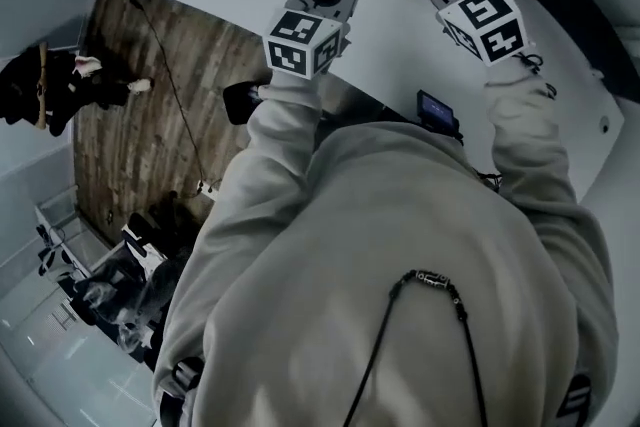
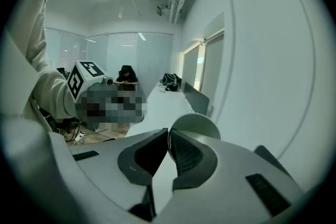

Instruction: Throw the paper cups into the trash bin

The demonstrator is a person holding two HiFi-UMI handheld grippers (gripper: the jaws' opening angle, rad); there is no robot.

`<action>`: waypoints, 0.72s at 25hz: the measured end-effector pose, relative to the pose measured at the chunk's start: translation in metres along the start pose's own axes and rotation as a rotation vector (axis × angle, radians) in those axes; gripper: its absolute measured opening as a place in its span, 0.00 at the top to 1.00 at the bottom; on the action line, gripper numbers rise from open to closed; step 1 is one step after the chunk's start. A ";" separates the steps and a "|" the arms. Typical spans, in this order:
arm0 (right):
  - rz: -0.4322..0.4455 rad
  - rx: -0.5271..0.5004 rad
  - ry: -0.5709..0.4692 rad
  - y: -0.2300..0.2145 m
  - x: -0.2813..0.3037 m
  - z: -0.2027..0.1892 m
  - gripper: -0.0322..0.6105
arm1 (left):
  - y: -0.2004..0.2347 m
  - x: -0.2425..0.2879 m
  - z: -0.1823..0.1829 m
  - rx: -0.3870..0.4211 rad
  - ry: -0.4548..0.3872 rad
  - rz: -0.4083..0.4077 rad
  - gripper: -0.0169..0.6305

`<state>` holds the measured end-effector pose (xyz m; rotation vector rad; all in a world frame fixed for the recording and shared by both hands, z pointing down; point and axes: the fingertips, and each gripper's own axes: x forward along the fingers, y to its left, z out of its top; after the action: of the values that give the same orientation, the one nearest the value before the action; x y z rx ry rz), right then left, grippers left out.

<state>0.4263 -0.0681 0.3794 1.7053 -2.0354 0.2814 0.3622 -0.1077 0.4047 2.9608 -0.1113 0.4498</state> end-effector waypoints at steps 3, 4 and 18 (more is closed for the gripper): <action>0.134 -0.066 -0.037 0.063 0.054 0.058 0.89 | 0.061 -0.081 0.002 -0.041 -0.035 0.164 0.98; 0.176 -0.083 -0.051 0.085 0.066 0.078 0.89 | 0.079 -0.110 0.005 -0.053 -0.049 0.217 0.98; 0.608 -0.304 -0.140 0.392 0.211 0.245 0.89 | 0.217 -0.466 -0.023 -0.119 -0.243 0.689 0.98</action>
<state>-0.0324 -0.2787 0.3203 0.9230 -2.5117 0.0357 -0.1094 -0.2944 0.3151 2.7675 -1.1539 0.1353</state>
